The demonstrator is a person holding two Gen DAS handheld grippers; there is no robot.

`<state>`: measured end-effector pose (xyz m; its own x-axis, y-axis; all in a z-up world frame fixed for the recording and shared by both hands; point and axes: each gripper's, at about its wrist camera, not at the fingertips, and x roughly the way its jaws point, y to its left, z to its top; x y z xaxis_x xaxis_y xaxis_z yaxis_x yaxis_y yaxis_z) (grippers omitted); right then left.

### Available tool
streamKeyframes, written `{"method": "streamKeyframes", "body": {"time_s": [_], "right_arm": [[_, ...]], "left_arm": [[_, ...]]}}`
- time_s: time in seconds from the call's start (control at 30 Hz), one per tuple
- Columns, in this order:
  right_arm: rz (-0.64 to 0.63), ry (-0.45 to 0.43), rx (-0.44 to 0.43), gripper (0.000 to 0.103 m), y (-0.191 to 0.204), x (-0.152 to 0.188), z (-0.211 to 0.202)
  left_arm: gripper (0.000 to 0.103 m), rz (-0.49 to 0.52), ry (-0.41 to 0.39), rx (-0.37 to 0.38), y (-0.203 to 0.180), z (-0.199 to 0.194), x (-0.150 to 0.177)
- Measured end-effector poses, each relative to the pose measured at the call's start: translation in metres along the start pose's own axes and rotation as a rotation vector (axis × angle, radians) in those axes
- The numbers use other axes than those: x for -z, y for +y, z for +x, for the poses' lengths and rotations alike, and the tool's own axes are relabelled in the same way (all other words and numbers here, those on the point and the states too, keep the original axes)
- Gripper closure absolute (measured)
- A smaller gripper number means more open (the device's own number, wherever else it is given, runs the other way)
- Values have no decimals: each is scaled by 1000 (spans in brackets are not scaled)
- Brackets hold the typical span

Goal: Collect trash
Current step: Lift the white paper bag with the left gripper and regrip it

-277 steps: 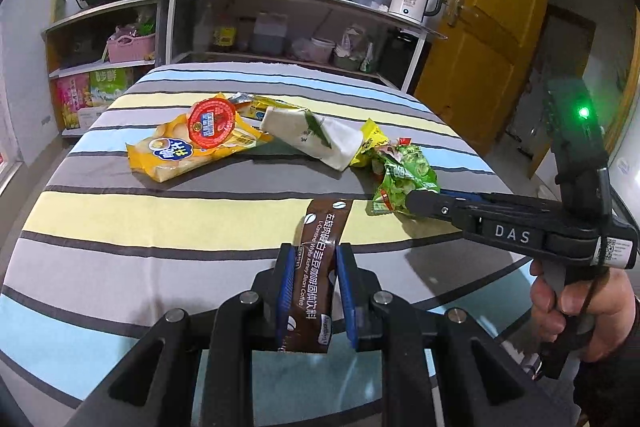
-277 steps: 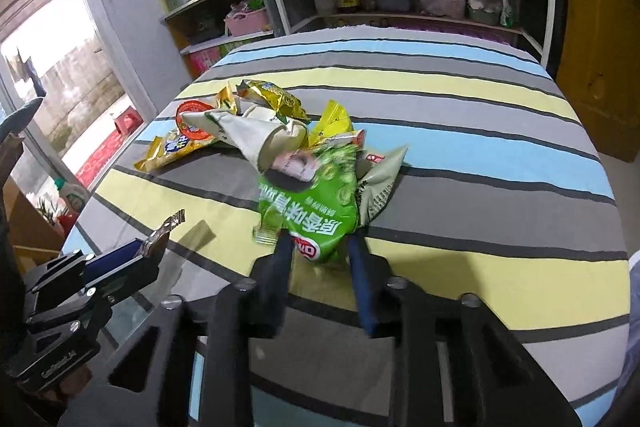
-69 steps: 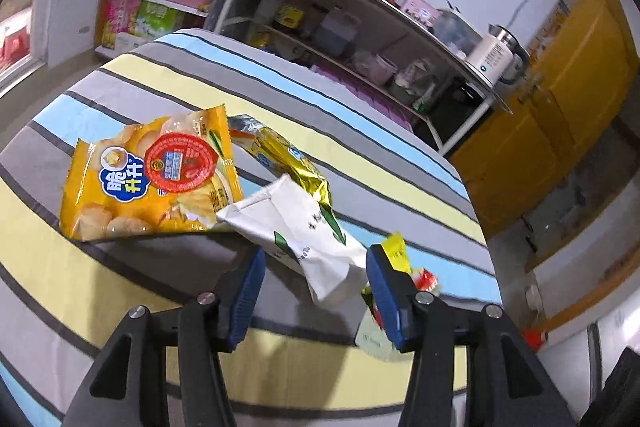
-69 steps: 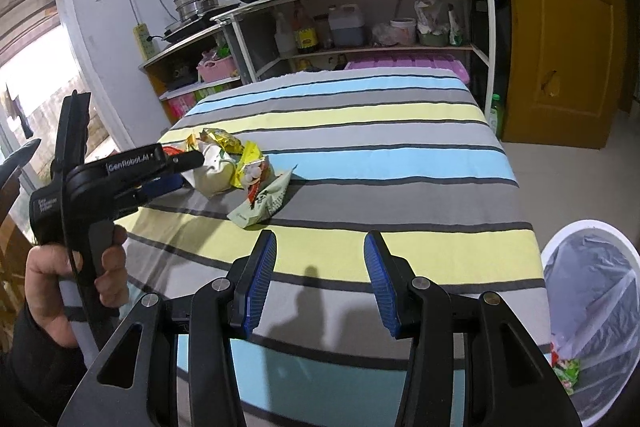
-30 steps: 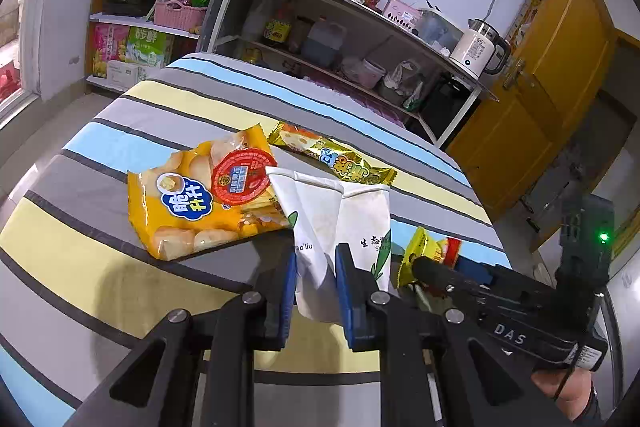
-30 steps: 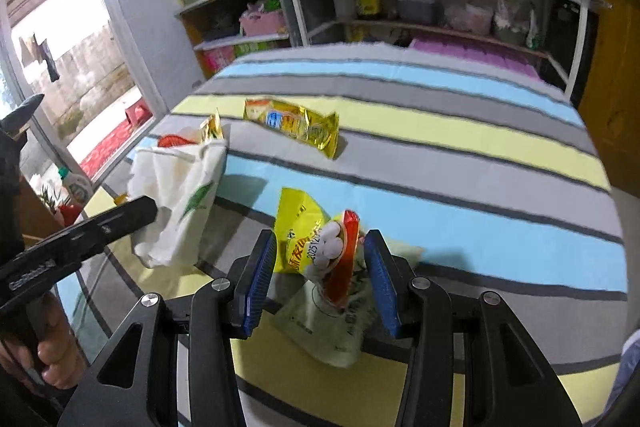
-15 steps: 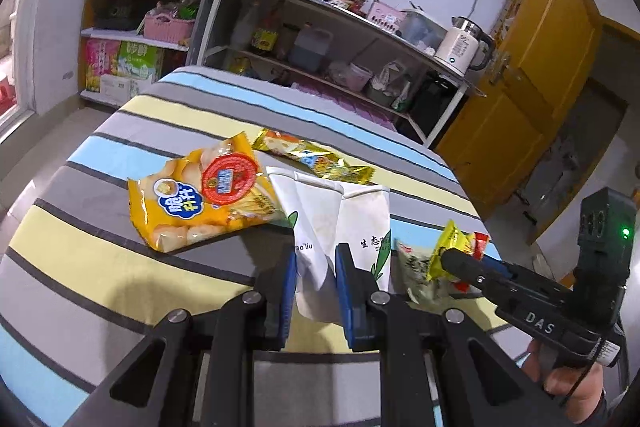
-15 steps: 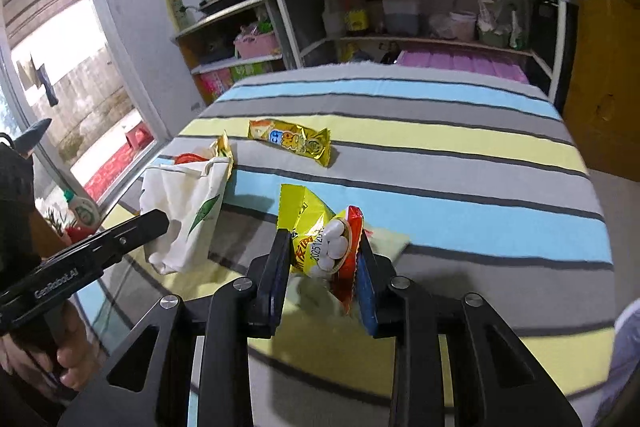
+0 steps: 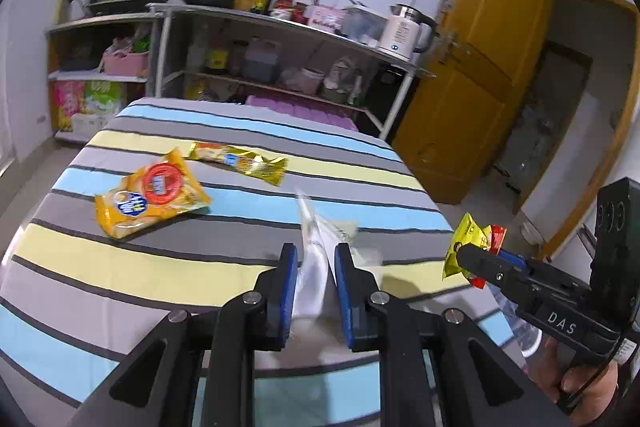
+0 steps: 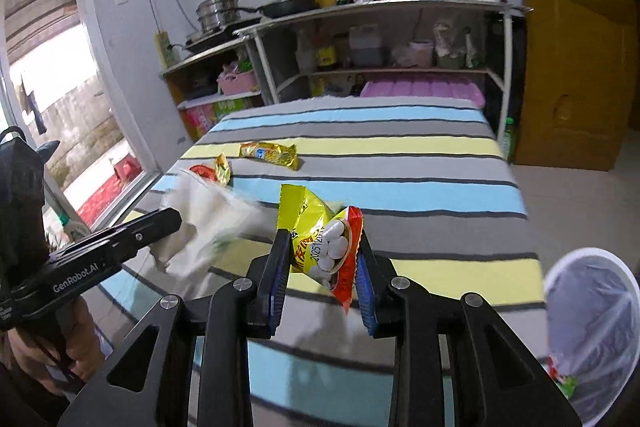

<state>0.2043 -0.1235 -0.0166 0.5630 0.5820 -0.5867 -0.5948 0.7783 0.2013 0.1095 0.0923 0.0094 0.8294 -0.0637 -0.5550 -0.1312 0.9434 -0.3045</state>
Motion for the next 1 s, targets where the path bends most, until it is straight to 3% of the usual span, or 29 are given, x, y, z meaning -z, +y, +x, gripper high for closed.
{"method": "streamKeyframes", "body": {"time_s": [0.17,0.37,0.47,0.57,0.73,1.0], "right_arm": [[11,-26,27,72,-6,8,-21],[41,-19,43,72,-21,20,-31],[50,-18,43,72,-26,25,-35],[59,-11,39,72,-31,31,-35],[73,15,34,72,-35,41,-31],[76,28,37,72,-40,46,-32]], "left_arm": [[97,69,1,18,-28,-3,7],[95,63,24,44,-23,1,12],[87,46,32,3,-3,-1,17],[69,16,58,-34,19,1,24],[52,8,103,-28,28,5,39],[49,31,204,-5,18,31,58]]}}
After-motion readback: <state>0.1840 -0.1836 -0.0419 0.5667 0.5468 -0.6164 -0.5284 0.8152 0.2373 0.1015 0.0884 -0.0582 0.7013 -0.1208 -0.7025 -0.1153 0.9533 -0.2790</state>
